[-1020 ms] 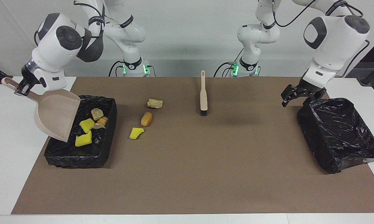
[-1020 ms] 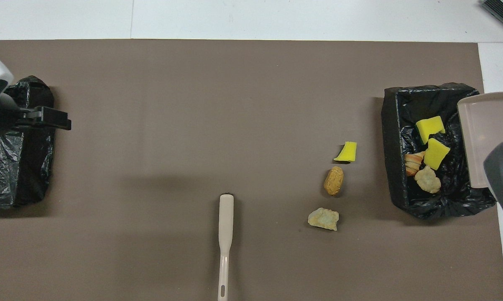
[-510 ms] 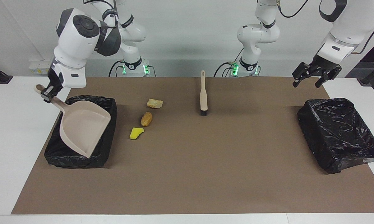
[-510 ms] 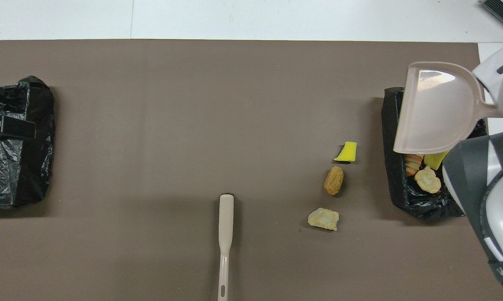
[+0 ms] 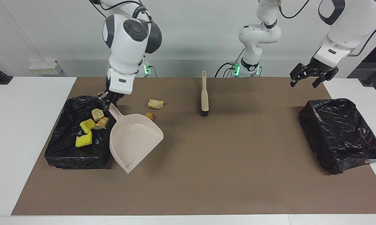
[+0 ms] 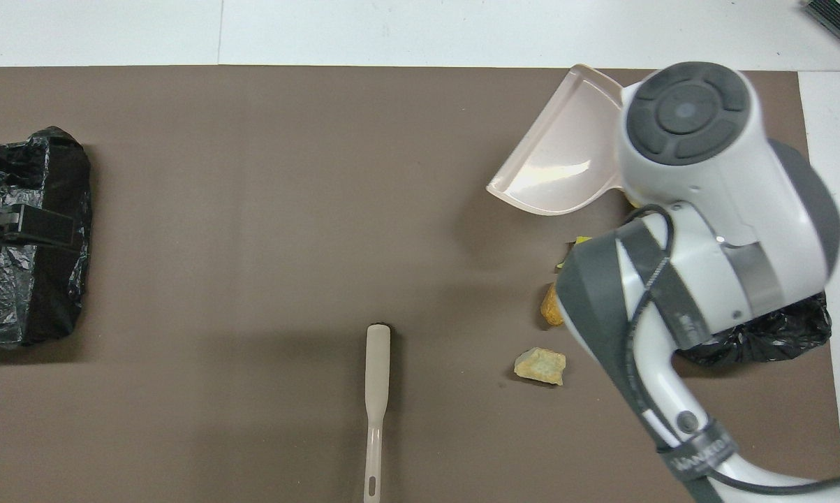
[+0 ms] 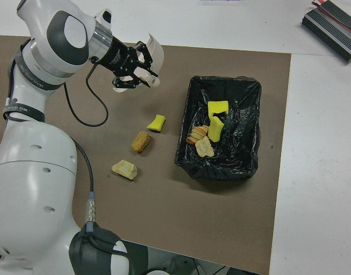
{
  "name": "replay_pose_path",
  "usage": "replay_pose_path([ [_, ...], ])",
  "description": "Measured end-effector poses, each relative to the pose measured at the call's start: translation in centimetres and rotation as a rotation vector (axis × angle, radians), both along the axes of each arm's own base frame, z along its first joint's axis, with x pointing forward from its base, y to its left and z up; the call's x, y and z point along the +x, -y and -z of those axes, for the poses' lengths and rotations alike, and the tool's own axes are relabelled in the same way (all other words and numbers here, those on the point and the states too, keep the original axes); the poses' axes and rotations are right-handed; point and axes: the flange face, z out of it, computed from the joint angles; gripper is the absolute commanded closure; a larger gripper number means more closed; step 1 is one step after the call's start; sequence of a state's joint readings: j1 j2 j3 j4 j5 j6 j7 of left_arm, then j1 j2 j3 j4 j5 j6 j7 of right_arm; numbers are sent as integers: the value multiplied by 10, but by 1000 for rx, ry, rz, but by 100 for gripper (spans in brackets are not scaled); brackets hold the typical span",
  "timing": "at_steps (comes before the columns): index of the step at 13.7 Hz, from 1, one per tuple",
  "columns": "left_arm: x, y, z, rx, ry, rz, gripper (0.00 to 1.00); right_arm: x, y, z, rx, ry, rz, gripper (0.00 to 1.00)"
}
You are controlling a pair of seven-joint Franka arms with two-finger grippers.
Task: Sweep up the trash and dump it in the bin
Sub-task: 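Bring the empty dustpan back and set it down with the right gripper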
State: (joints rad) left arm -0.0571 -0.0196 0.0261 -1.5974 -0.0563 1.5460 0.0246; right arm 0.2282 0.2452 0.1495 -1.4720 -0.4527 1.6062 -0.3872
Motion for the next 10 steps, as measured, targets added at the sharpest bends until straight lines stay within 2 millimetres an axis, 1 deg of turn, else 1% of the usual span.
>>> replay_pose_path([
  [2,1,0,2,1,-3,0,0,7,-55,16,104,58,184,100],
  [5,1,1,3,41,-3,10,0,7,-125,41,190,109,409,100],
  [7,1,4,5,45,-7,17,0,4,-163,62,252,100,573,100],
  [10,1,5,8,46,-12,17,0,-5,-214,96,293,111,691,100],
])
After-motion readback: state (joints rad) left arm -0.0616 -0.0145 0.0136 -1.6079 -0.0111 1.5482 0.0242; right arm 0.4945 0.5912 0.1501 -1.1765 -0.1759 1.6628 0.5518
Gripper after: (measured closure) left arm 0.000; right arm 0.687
